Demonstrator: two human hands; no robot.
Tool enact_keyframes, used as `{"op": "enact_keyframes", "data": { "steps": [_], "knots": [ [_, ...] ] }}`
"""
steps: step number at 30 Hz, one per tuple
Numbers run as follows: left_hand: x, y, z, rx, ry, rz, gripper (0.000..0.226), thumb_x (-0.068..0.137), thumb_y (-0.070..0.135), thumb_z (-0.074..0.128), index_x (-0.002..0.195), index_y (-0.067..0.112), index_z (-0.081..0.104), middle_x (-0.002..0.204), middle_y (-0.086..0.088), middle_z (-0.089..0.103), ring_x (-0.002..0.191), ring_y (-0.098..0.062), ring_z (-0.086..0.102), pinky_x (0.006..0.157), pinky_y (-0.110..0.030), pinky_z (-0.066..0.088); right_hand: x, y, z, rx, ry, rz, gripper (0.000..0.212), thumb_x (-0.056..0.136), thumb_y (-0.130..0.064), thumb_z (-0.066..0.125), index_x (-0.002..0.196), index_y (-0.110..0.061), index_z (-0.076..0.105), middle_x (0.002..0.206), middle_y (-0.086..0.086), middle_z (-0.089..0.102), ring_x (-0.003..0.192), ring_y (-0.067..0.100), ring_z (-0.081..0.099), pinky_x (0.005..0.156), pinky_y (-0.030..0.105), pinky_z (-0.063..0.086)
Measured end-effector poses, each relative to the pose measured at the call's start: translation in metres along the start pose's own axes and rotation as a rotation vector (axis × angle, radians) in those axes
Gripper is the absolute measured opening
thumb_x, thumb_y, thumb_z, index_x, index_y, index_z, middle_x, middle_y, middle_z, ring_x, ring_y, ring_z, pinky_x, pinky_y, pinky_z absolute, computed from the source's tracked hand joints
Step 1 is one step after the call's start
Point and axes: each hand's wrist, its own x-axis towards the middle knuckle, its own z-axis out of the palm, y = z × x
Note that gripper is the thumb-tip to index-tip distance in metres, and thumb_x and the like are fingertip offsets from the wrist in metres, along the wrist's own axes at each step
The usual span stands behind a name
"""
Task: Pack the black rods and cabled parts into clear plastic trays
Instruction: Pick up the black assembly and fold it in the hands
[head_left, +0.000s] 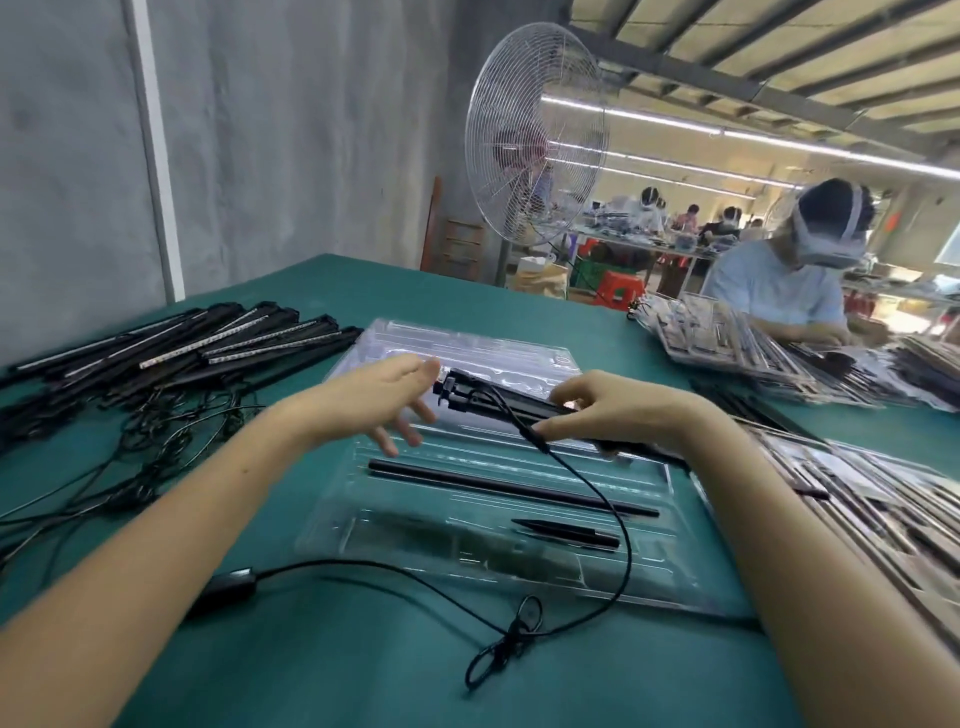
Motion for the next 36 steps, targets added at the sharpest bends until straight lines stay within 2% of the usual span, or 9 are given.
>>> {"op": "enact_keyframes", "data": {
  "steps": [4, 8, 12, 17, 21, 26, 29, 33, 36],
  "knots": [
    [0.011, 0.000, 0.012, -0.156, -0.023, 0.117, 0.044, 0.090, 0.033, 0.058, 0.132, 0.032, 0.044, 0.095, -0.007, 0.065, 0.080, -0.016, 0.069, 0.065, -0.026, 0.056, -0.001, 0.002, 0.010, -0.036, 0.024, -0.039, 0.030, 0.079, -0.054, 0.065, 0.076, -0.025, 0.057, 0.055, -0.011, 0.047, 0.042, 0.003, 0.044, 0.044, 0.014, 0.035],
    [0.008, -0.011, 0.012, -0.145, -0.121, 0.172, 0.025, 0.089, 0.021, 0.062, 0.113, 0.022, 0.065, 0.073, 0.003, 0.065, 0.069, -0.012, 0.063, 0.067, -0.025, 0.056, -0.005, 0.006, 0.017, 0.050, -0.056, -0.025, 0.030, 0.077, -0.052, 0.069, 0.084, -0.024, 0.061, 0.055, -0.012, 0.049, 0.046, 0.007, 0.045, 0.050, 0.019, 0.040],
    [-0.002, -0.033, 0.003, -0.181, -0.194, 0.082, 0.026, 0.083, 0.024, 0.066, 0.109, 0.023, 0.070, 0.068, 0.004, 0.064, 0.067, -0.015, 0.062, 0.066, -0.023, 0.054, -0.005, 0.009, 0.028, -0.120, -0.091, 0.015, 0.064, 0.076, -0.061, 0.063, 0.125, -0.021, 0.053, 0.107, -0.011, 0.055, 0.096, 0.008, 0.055, 0.093, 0.029, 0.045],
    [-0.014, -0.058, -0.015, -0.200, -0.182, -0.021, 0.028, 0.076, 0.030, 0.068, 0.103, 0.027, 0.073, 0.069, 0.000, 0.060, 0.065, -0.014, 0.058, 0.062, -0.026, 0.051, -0.007, 0.020, 0.043, 0.023, -0.161, 0.054, 0.047, 0.075, -0.054, 0.068, 0.110, -0.023, 0.058, 0.072, -0.016, 0.058, 0.060, 0.000, 0.056, 0.057, 0.011, 0.037],
    [-0.016, -0.067, -0.017, -0.145, -0.199, -0.070, 0.020, 0.084, 0.024, 0.066, 0.102, 0.029, 0.074, 0.075, -0.003, 0.066, 0.070, -0.016, 0.065, 0.061, -0.023, 0.052, -0.007, 0.034, 0.047, -0.006, -0.139, 0.072, 0.033, 0.078, -0.043, 0.072, 0.104, -0.026, 0.061, 0.081, -0.012, 0.061, 0.073, 0.004, 0.055, 0.065, 0.020, 0.039],
    [-0.017, -0.072, -0.010, -0.050, -0.139, -0.033, 0.026, 0.092, 0.011, 0.059, 0.105, 0.029, 0.072, 0.095, -0.018, 0.070, 0.072, -0.014, 0.066, 0.058, -0.022, 0.051, -0.007, 0.045, 0.049, 0.096, -0.090, 0.082, 0.011, 0.083, -0.025, 0.071, 0.091, -0.027, 0.064, 0.083, -0.009, 0.065, 0.073, 0.003, 0.059, 0.065, 0.012, 0.044],
    [-0.017, -0.074, -0.010, -0.002, -0.104, 0.005, 0.028, 0.092, 0.013, 0.060, 0.102, 0.035, 0.073, 0.087, -0.010, 0.071, 0.072, -0.012, 0.066, 0.055, -0.021, 0.049, -0.008, 0.048, 0.051, 0.137, -0.024, 0.061, 0.009, 0.086, -0.021, 0.067, 0.092, -0.027, 0.066, 0.085, -0.007, 0.068, 0.072, 0.003, 0.061, 0.063, 0.009, 0.049],
    [-0.017, -0.080, -0.018, 0.094, -0.099, 0.034, 0.026, 0.090, 0.026, 0.062, 0.104, 0.047, 0.069, 0.095, 0.006, 0.073, 0.072, -0.005, 0.060, 0.058, -0.017, 0.045, -0.008, 0.050, 0.055, 0.138, 0.065, 0.014, 0.012, 0.085, -0.020, 0.067, 0.091, -0.031, 0.069, 0.080, -0.006, 0.067, 0.073, 0.009, 0.060, 0.074, 0.025, 0.052],
    [-0.015, -0.087, -0.021, 0.143, -0.089, 0.036, 0.026, 0.087, 0.032, 0.064, 0.104, 0.051, 0.067, 0.101, 0.012, 0.072, 0.083, -0.009, 0.063, 0.075, -0.023, 0.048, -0.008, 0.053, 0.058, 0.121, 0.130, -0.005, 0.012, 0.085, -0.021, 0.067, 0.088, -0.033, 0.070, 0.081, -0.006, 0.065, 0.070, 0.005, 0.058, 0.071, 0.020, 0.049]
  ]
}}
